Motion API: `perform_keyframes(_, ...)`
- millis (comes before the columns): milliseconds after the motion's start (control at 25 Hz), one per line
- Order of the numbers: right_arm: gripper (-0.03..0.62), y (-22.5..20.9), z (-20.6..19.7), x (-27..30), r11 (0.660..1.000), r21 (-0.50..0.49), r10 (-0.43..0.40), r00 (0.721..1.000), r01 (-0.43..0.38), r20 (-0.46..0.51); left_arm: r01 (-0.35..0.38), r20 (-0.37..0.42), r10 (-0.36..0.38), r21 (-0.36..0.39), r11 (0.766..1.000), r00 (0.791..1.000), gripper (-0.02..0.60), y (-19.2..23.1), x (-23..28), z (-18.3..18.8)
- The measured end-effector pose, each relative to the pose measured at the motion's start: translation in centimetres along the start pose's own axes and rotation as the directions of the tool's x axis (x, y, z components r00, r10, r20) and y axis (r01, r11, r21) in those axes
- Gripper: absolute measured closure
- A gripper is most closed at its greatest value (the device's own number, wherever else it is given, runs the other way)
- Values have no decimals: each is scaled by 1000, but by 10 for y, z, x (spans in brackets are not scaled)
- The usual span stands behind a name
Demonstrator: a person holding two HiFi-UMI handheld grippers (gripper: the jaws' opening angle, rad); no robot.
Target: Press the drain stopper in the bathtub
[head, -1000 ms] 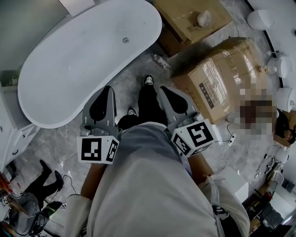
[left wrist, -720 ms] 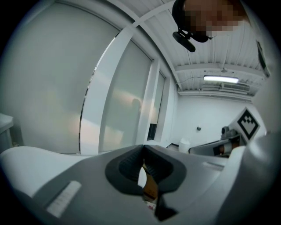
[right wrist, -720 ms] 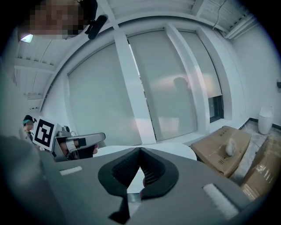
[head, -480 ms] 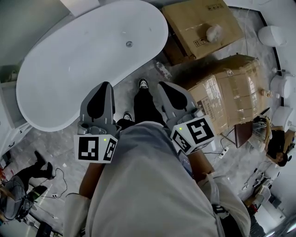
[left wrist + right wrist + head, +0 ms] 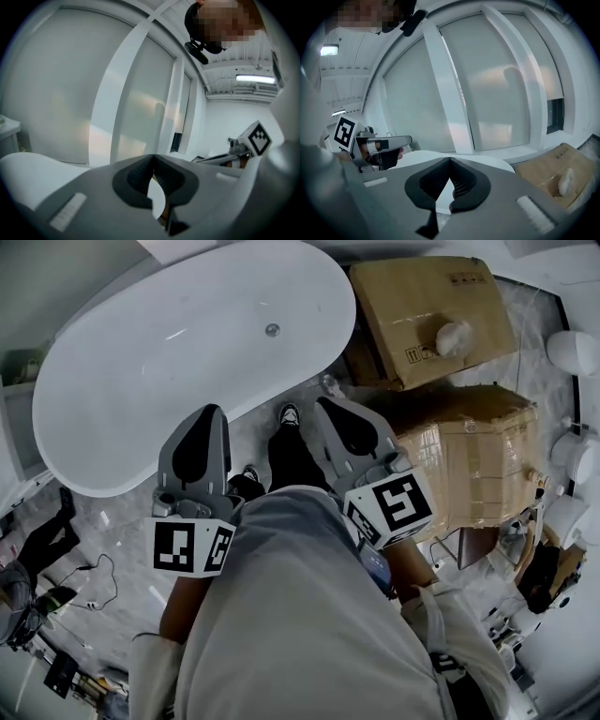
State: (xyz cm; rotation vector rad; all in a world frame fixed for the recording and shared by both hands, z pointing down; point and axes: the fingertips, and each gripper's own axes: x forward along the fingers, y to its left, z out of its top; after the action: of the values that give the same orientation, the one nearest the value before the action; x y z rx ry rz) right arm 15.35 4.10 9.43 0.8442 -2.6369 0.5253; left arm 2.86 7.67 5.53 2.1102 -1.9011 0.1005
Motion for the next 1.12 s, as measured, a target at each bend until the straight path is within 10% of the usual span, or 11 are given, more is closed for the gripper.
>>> perform_keyframes(1120, 595, -72, -29, 144, 989, -64, 125, 983, -134, -138, -152, -53, 151, -19, 988, 987, 581, 73, 78, -51)
